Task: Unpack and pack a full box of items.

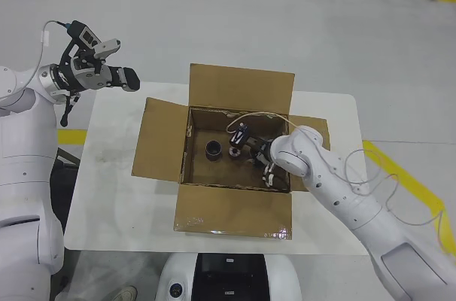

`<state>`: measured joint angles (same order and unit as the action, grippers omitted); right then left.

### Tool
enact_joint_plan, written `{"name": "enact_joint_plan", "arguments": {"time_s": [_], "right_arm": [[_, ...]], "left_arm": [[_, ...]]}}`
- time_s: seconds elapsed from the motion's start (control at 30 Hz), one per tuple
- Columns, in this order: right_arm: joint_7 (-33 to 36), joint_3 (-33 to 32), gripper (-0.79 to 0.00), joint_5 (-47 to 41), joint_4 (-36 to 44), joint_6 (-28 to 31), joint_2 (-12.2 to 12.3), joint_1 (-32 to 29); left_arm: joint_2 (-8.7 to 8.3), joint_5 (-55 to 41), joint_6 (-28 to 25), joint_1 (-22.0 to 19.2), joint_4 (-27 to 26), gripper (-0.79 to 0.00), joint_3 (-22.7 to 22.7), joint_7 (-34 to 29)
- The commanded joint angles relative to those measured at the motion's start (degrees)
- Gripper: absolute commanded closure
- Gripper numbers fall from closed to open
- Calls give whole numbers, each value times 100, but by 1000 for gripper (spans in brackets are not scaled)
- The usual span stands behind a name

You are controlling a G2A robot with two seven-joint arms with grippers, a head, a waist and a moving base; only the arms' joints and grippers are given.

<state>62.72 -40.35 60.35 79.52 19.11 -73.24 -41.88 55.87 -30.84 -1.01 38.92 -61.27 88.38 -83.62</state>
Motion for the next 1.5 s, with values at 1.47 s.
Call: {"name": "enact_joint_plan", "arguments": {"time_s": [1.47], "right_arm": [[947, -1742, 0, -422, 3353, -726, 433, -1225]], "left_arm": [[0, 0, 0, 0, 0, -785, 0, 0]]}}
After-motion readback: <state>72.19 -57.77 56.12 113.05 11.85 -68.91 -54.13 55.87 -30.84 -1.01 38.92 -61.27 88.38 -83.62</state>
